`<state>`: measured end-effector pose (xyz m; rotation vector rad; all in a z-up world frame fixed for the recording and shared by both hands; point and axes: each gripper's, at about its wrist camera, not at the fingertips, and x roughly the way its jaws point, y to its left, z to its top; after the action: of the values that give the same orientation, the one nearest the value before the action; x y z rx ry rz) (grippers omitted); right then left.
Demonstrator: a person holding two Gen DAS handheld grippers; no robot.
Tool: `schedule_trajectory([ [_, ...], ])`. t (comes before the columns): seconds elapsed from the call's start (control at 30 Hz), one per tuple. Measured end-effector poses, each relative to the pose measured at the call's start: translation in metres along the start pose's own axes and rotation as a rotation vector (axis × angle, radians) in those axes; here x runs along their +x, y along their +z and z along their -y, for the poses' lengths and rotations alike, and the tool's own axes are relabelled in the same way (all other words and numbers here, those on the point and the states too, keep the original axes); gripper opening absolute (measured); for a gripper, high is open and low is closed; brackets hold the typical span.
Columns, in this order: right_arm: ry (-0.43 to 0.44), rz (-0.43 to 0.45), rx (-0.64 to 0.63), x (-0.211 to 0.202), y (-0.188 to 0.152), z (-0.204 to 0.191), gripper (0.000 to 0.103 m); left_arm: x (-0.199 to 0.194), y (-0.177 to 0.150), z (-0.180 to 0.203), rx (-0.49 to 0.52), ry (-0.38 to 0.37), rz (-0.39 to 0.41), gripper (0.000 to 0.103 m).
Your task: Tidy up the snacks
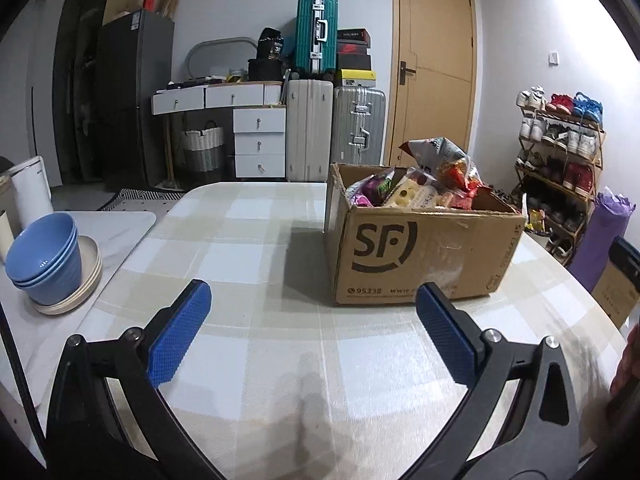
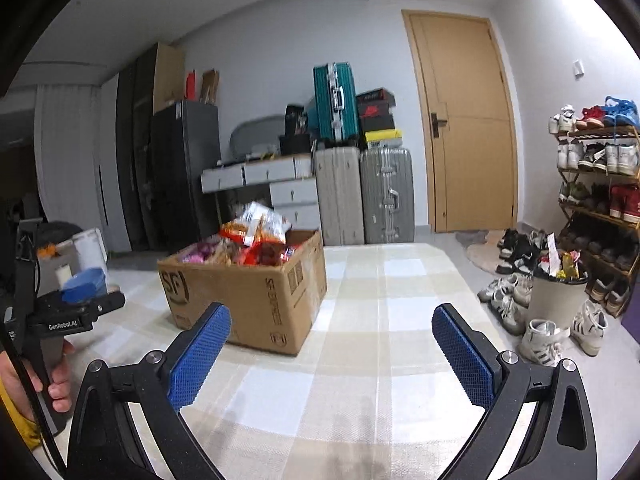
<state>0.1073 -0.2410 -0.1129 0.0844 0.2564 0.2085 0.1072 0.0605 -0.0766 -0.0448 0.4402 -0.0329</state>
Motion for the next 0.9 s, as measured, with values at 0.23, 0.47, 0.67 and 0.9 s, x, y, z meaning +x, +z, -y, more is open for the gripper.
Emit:
schedule_trajectory([
  [0.23,0.005,0.001,-0.048,-0.002,0.001,-0.013,0.103,-0.004,0.007,0.007,0.026,-0.023,0.034,0.102],
  [0.47,0.021,0.002,-0.065,-0.002,0.000,-0.018,0.103,-0.005,0.009,0.008,0.025,-0.006,0.037,0.102],
  [0.67,0.004,0.002,-0.041,-0.003,0.000,-0.012,0.103,-0.013,0.009,0.005,0.015,-0.005,0.034,0.102],
  [0.9,0.001,0.002,-0.047,-0.001,-0.001,-0.012,0.102,-0.015,0.008,0.005,0.030,0.000,0.043,0.102],
])
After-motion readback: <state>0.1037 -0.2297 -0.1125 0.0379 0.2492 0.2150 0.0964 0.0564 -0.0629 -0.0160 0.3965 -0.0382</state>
